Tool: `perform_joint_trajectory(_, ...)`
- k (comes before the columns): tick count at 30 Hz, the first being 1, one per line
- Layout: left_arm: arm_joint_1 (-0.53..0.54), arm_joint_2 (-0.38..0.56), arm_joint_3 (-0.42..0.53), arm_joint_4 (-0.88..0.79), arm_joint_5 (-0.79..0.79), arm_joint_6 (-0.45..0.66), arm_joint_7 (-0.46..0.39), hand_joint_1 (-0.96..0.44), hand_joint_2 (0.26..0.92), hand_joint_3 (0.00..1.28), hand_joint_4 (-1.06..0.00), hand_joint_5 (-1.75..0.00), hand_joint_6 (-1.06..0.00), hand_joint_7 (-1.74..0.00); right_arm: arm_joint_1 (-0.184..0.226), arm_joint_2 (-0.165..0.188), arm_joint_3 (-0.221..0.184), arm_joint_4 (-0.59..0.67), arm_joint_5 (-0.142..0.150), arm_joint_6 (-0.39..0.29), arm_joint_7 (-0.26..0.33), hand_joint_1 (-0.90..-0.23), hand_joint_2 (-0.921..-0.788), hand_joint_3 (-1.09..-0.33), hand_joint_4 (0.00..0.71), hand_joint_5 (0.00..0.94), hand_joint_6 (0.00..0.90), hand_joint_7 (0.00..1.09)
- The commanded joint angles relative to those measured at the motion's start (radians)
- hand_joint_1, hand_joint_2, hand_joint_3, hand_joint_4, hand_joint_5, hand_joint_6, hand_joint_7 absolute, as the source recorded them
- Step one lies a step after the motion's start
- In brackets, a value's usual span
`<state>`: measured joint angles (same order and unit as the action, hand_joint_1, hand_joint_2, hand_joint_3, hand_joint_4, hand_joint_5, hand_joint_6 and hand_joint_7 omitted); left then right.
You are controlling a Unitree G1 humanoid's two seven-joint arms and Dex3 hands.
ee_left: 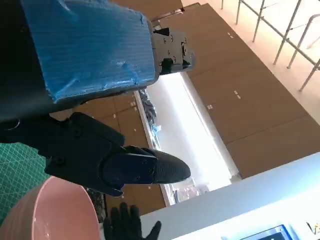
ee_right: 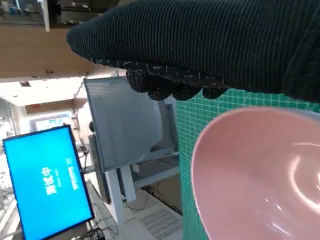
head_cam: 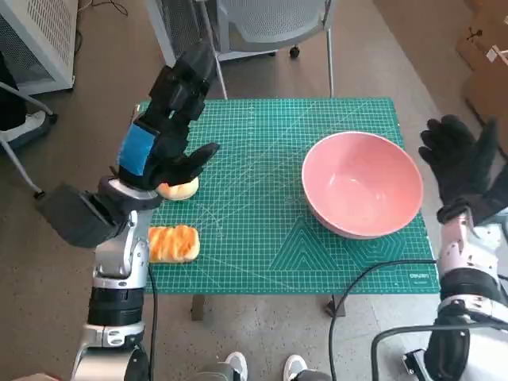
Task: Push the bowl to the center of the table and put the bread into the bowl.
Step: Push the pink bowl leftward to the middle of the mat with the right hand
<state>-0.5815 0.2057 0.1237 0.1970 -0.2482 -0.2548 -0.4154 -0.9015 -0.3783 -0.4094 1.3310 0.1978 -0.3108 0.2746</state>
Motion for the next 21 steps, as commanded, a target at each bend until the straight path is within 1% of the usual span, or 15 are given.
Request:
perform_joint_trajectory(1, 0.019, 0.012, 0.005, -0.035, -0.001, 0.010, 0.007, -0.52, 0.921, 0.28, 0.00, 0.00, 0.00, -0.29, 0.034, 0.024, -0.004, 0.015, -0.012, 0.022, -0.001, -0.611, -0.921, -0.778, 0.275, 0.002, 0.398, 0.01)
perform_joint_trajectory(7, 0.031, 0.018, 0.011, -0.052, -0.003, 0.015, 0.010, -0.52, 0.920, 0.28, 0.00, 0.00, 0.00, -0.29, 0.035, 0.053, -0.011, 0.016, -0.010, 0.029, 0.006, -0.605, -0.921, -0.795, 0.285, 0.005, 0.407, 0.01)
perform_joint_trajectory(10, 0.035, 0.019, 0.012, -0.059, -0.002, 0.016, 0.013, -0.52, 0.920, 0.28, 0.00, 0.00, 0.00, -0.29, 0.032, 0.065, -0.017, 0.015, -0.004, 0.032, 0.014, -0.611, -0.921, -0.793, 0.292, 0.008, 0.406, 0.01)
perform_joint_trajectory(13, 0.039, 0.021, 0.014, -0.063, -0.001, 0.018, 0.016, -0.52, 0.920, 0.28, 0.00, 0.00, 0.00, -0.29, 0.026, 0.078, -0.018, 0.013, -0.006, 0.030, 0.019, -0.607, -0.921, -0.789, 0.294, 0.007, 0.405, 0.01)
perform_joint_trajectory(16, 0.044, 0.023, 0.015, -0.067, -0.001, 0.018, 0.019, -0.52, 0.920, 0.28, 0.00, 0.00, 0.00, -0.29, 0.019, 0.092, -0.016, 0.012, -0.010, 0.026, 0.021, -0.599, -0.921, -0.801, 0.281, 0.003, 0.392, 0.00)
perform_joint_trajectory(21, 0.052, 0.027, 0.017, -0.074, 0.001, 0.018, 0.025, -0.53, 0.920, 0.28, 0.00, 0.00, 0.00, -0.30, 0.008, 0.118, -0.017, 0.010, -0.010, 0.022, 0.022, -0.578, -0.921, -0.819, 0.266, 0.000, 0.380, 0.00)
